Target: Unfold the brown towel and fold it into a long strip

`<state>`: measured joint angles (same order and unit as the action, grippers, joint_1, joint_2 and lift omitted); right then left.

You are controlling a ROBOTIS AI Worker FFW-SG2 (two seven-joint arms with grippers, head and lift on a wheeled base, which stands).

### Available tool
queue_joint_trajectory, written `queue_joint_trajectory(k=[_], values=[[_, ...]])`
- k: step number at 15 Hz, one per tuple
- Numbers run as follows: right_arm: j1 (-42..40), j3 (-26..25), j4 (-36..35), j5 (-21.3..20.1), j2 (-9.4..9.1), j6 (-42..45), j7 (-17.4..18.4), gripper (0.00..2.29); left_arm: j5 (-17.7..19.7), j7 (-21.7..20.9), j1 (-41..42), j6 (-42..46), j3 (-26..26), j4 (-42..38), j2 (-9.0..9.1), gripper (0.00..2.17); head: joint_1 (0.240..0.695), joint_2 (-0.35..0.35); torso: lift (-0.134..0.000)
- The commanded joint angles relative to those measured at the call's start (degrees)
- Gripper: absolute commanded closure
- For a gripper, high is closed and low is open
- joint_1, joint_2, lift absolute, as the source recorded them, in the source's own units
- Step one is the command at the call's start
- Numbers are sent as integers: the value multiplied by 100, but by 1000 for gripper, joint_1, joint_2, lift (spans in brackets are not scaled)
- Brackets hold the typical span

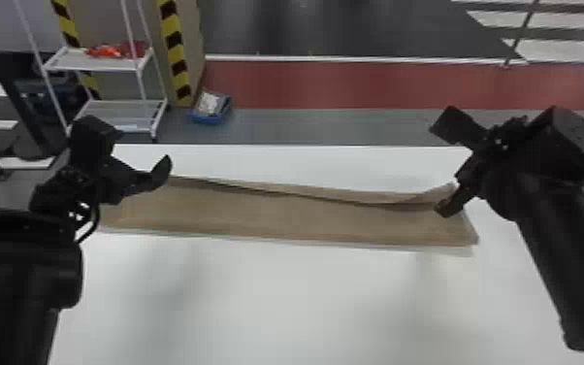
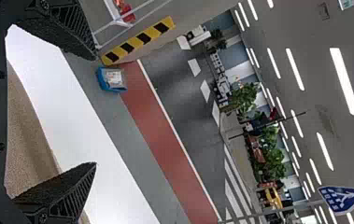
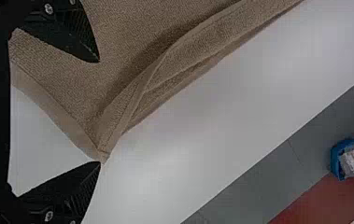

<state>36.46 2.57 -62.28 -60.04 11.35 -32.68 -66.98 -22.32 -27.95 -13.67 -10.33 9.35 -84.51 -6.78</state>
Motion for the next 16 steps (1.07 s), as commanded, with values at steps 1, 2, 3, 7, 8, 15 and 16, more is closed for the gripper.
queue_joint_trajectory(k=[1,2,3,7,8,15,16], values=[[19,-38,75,1,-10,-33,18,134,-1,0,-22,17,-29,49,-7,80,665,-30,-123],[19,-29,84,1,-10,-51,18,211,-1,0,-57,53,-38,93,-7,80,665,-34,-123],[27,-38,110,-8,-2,-68,18,292,-1,0,-75,105,-47,128,-7,80,666,-36,-123],[194,-55,295,-8,-2,-297,334,454,-1,9,-119,123,-82,181,-7,80,665,-43,-123],[203,-55,321,-8,-2,-332,422,390,-1,9,-127,123,-82,198,-7,80,663,-47,-123],[660,-328,1112,-8,-2,-191,668,383,-18,70,-365,246,-311,488,11,80,652,-77,-123],[731,-389,1200,10,7,-174,668,448,-18,70,-382,246,-319,497,11,80,650,-83,-123]])
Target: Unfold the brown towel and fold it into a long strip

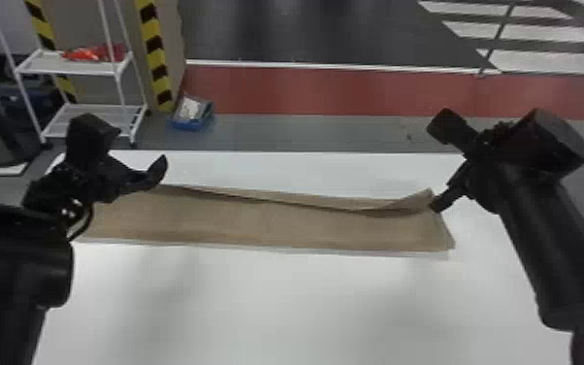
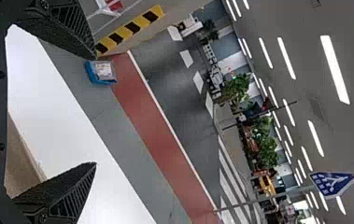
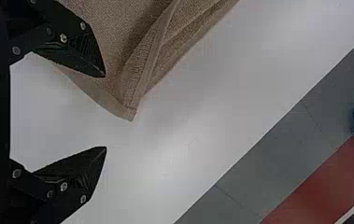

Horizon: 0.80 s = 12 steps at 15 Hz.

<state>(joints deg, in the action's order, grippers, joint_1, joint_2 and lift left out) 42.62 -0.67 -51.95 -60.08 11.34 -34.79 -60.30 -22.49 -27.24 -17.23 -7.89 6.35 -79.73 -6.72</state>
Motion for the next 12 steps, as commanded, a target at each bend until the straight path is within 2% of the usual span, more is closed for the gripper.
queue_joint_trajectory(k=[1,2,6,10,12], values=[[142,-117,176,31,8,20,1,471,-1,-1,-44,2,-29,45,4,80,648,-88,-123],[142,-144,176,31,8,20,1,475,-1,-1,-44,2,-29,54,-5,80,646,-91,-123],[186,-240,299,84,70,20,-8,765,-1,-1,-61,2,-46,54,-5,80,643,-97,-123],[238,-416,405,128,123,20,-17,745,-1,-1,-88,2,-82,63,4,80,643,-109,-123],[291,-557,510,163,123,20,18,569,-1,-1,-114,19,-82,72,4,80,642,-115,-123]])
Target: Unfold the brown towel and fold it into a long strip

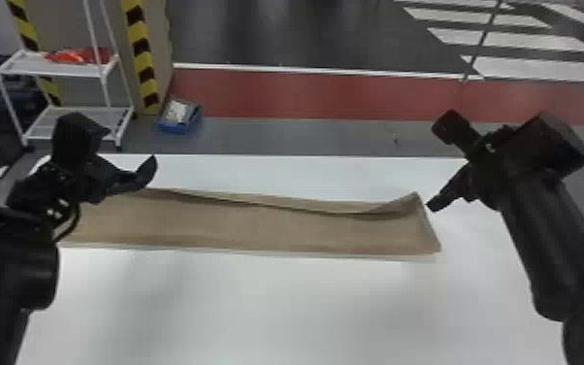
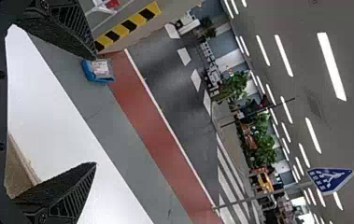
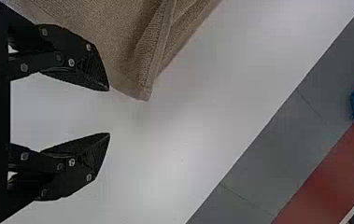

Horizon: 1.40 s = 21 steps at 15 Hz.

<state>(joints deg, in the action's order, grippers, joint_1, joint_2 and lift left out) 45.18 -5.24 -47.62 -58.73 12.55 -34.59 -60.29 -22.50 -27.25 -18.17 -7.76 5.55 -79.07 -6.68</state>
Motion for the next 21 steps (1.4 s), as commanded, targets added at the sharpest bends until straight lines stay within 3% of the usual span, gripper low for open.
queue_joint_trajectory(k=[1,8,11,16,21], values=[[69,-170,121,99,-7,0,34,569,0,0,-28,6,-1,6,0,80,642,-116,-123],[149,-249,244,459,-33,88,272,512,0,0,-46,6,-1,24,0,80,636,-113,-123],[149,-548,367,987,-33,228,280,485,0,0,-63,24,-1,50,0,83,635,-107,-123],[157,-952,675,1259,-25,650,386,505,0,0,-81,59,-1,85,0,83,637,-95,-123],[166,-1163,754,1444,37,650,298,947,18,0,-81,111,-1,111,-9,83,640,-95,-123]])
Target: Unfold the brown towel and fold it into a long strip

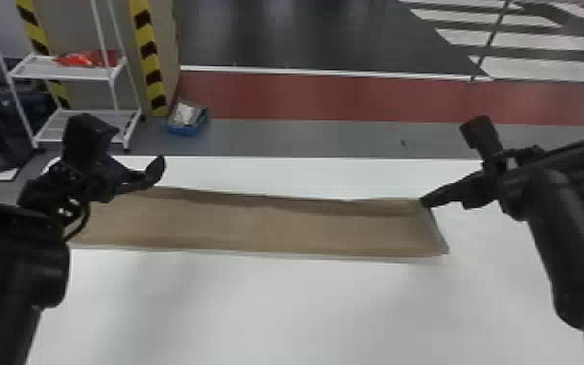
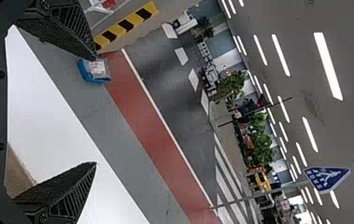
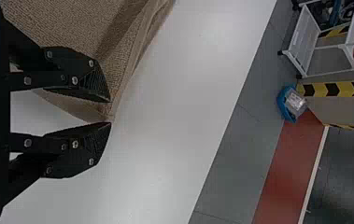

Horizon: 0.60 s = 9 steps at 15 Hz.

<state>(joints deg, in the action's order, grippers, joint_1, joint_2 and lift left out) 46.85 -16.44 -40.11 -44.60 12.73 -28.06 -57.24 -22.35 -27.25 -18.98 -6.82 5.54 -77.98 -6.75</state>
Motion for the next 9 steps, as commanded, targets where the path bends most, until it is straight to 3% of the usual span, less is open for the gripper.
queue_joint_trajectory(k=[1,7,9], values=[[0,-70,3,39,28,-37,-15,1021,3,0,0,35,0,2,-2,83,640,-95,-123],[-141,-87,-304,-13,72,-459,108,1018,29,-18,18,70,0,-6,-19,83,643,-111,-123],[-721,-105,-1535,347,36,-1004,178,630,38,-18,53,105,9,-42,-28,83,644,-116,-123]])
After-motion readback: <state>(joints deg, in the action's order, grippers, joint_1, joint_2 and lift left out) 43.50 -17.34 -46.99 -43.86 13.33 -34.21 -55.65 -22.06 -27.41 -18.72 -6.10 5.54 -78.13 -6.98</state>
